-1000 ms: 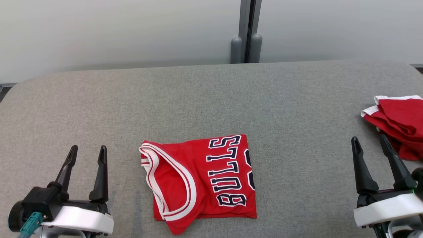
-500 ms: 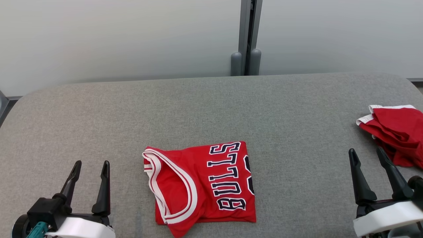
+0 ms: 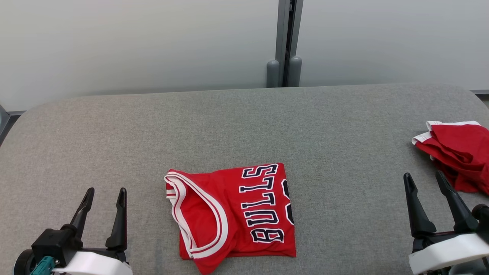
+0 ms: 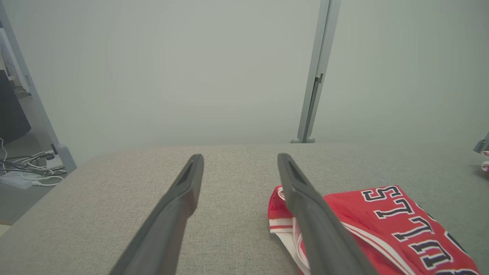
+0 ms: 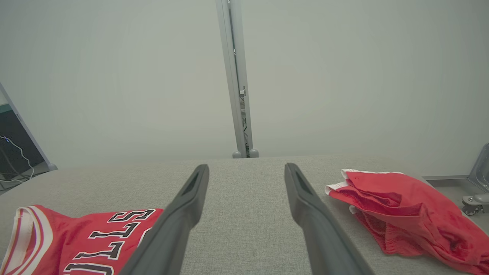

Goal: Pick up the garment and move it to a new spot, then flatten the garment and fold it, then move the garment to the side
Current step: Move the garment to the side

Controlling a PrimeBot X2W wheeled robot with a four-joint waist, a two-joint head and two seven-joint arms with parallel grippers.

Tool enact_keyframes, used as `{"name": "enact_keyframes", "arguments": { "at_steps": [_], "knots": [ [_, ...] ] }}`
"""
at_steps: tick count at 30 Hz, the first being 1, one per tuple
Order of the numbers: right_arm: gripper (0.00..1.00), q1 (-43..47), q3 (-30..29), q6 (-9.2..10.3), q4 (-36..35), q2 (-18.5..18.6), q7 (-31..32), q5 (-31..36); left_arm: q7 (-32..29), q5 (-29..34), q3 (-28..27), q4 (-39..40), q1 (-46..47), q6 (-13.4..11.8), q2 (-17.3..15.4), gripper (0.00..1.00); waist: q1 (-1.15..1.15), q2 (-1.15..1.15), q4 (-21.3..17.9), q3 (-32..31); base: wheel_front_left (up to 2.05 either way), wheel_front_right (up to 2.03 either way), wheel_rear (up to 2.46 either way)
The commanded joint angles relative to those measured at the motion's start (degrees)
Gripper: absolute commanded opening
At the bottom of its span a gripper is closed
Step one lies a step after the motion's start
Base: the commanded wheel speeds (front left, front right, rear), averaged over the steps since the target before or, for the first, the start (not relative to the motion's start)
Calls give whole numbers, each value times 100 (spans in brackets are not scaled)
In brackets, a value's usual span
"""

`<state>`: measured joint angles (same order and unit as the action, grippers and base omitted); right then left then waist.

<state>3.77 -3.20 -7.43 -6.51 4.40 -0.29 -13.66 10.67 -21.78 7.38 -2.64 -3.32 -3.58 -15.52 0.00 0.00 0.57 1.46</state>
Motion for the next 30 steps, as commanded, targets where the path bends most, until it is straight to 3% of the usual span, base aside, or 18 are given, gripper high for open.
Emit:
{"name": "enact_keyframes", "arguments": {
  "at_steps": [1,24,30],
  "knots": [
    [100,-27,-18,-12,13,24,-27,7,33,-49,-2,-23,43,-9,-40,100,0,0,-3,-4,0,0,0],
    [100,-58,-32,-12,96,8,-45,-27,82,-113,49,-90,193,-43,-86,100,0,0,29,25,0,0,0],
    [100,-80,-129,-12,120,35,-64,-43,103,-105,106,-77,394,22,-81,100,0,0,278,181,0,0,0]
  ]
}}
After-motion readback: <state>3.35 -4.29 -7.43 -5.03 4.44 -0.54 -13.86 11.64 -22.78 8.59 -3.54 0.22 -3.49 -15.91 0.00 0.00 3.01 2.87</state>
